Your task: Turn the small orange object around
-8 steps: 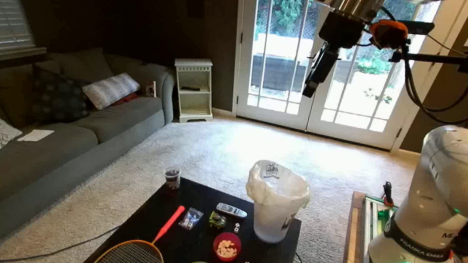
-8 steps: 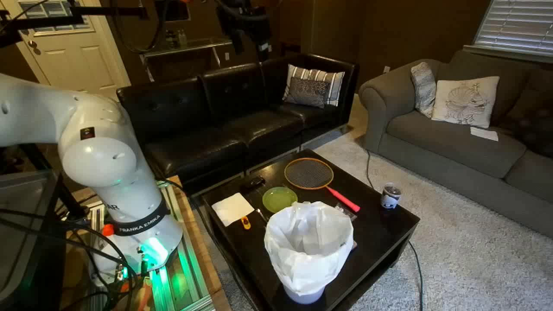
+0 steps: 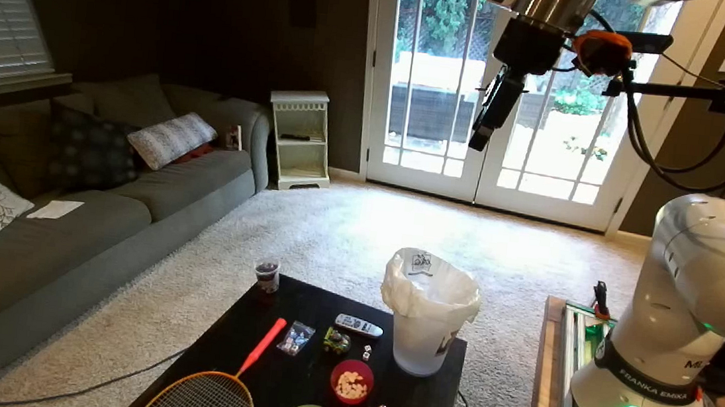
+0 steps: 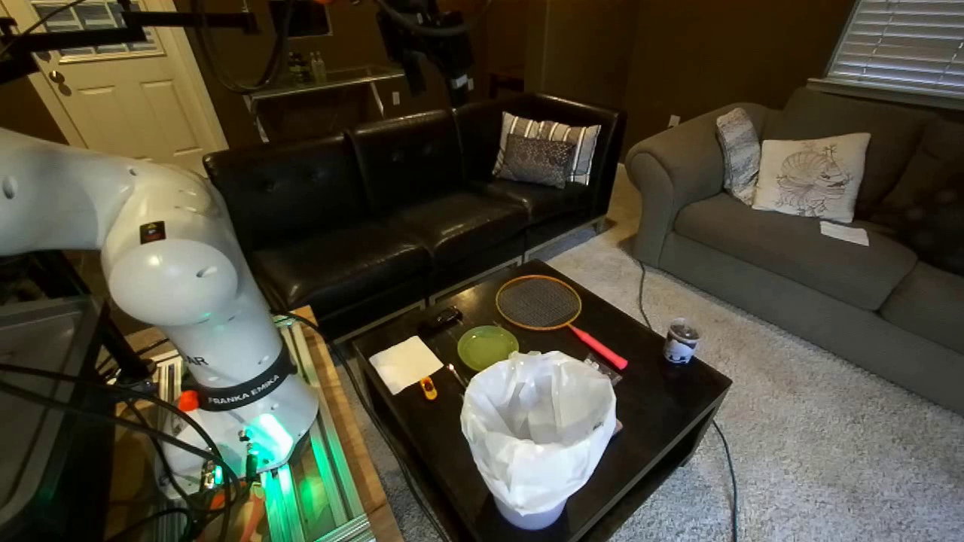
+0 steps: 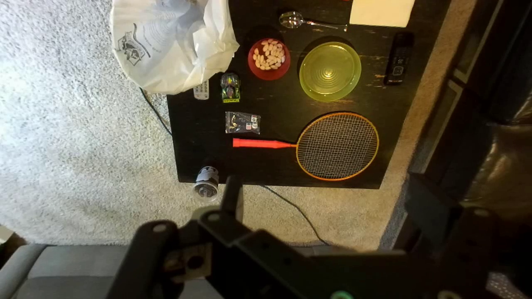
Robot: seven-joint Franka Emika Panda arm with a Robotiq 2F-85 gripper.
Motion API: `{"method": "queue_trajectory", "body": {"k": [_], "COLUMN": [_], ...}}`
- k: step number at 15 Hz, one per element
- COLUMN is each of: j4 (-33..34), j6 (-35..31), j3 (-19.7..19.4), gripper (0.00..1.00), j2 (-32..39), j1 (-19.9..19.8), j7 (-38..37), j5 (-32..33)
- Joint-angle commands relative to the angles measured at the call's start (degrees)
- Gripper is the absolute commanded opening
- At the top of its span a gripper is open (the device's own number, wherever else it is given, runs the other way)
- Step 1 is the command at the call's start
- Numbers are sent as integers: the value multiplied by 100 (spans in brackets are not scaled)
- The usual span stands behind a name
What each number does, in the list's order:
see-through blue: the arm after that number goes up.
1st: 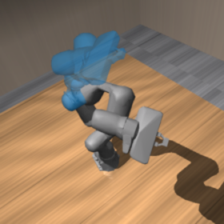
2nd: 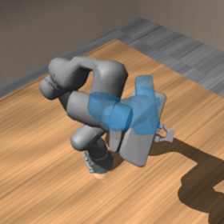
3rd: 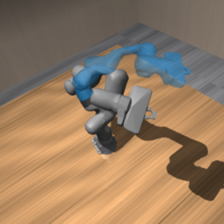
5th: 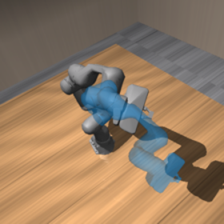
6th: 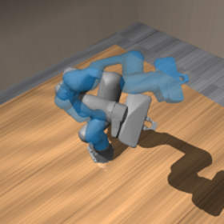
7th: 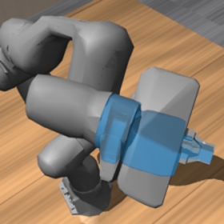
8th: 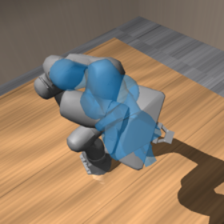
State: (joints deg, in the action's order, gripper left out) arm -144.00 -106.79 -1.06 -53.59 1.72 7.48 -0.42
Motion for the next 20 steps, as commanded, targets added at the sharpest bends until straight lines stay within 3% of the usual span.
{"method": "queue_trajectory", "body": {"k": [1, 5, 12, 14, 15, 20], "j4": [12, -242, -1265, -1569, -1333, -1497], "j6": [9, -46, -922, -1477, -1639, -2816], "j3": [-20, 248, 700, 754, 777, 713], "gripper": [100, 100, 100, 100, 100, 100], "j2": [5, 77, 392, 694, 1119, 2480], "j1": [35, 190, 1016, 1270, 1370, 1950], "j7": [-24, -100, -86, -19, -1, 367], "j5": [24, -27, -490, -677, -747, -1175]}}
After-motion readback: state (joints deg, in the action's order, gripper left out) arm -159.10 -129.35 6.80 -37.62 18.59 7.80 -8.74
